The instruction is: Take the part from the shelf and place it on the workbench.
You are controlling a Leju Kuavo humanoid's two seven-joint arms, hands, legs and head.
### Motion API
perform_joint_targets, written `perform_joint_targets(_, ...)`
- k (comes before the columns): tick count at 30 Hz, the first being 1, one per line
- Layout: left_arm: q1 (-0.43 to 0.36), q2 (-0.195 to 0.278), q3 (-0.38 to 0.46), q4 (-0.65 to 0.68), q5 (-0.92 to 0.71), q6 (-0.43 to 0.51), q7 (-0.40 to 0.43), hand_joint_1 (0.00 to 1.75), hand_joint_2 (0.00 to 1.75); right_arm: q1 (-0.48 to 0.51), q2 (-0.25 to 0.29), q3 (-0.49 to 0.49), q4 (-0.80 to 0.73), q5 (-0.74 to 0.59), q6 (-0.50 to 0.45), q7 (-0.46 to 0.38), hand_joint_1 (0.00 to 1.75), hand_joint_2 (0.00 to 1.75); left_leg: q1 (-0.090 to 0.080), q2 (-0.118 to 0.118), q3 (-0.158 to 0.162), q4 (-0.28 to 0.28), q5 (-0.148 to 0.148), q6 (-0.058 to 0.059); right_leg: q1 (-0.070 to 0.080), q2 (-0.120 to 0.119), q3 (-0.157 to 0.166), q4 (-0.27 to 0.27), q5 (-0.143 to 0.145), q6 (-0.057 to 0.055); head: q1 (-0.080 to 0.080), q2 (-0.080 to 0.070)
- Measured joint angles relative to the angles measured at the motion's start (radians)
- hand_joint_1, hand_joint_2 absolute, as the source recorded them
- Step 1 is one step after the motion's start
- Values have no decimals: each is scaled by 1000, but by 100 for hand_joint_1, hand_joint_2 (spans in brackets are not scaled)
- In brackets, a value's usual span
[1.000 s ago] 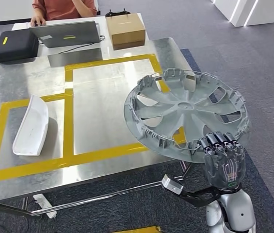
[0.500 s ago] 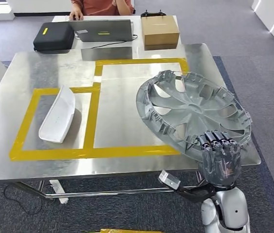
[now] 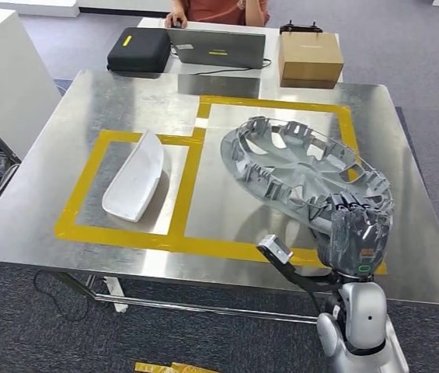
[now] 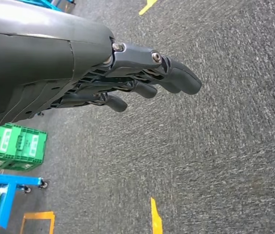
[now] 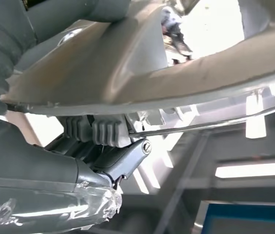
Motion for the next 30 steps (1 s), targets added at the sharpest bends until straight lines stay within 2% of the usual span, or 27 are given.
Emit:
perform_joint_targets(1,0,1,0,0,0,0,0,0,175,-18,-21,51,5,0,9,57,175,175,-1,0,-3,2,1,1,0,2,3,-6,-1,1,0,0)
perform_joint_targets(3,1,3,1,-1,0,-1,1,0,175,-34,-44,132,16,0,27,104,175,175,0,0,-2,1,2,7,2,3,2,-8,2,2,0,0)
perform_joint_targets(7,1,0,9,-4,0,-5,1,0,175,-24,-50,191,43,-28,88,60,175,175,2,0,2,-8,5,3,5,4,3,-7,0,-5,0,0)
perform_joint_targets(12,2,-2,19,-10,0,-7,0,0,175,-9,-47,190,74,-67,122,25,175,175,4,0,3,-12,5,-14,7,3,2,-6,-2,-11,0,0)
perform_joint_targets(15,2,-4,22,-14,0,-12,1,0,175,-8,-42,182,88,-80,150,25,175,175,5,0,3,-12,5,-19,8,3,2,-6,-3,-12,0,0)
perform_joint_targets(30,-10,-7,44,-25,0,-23,26,0,175,-33,-16,99,245,-76,238,27,175,175,0,0,3,-11,5,-19,2,3,4,-7,-2,-10,1,0)
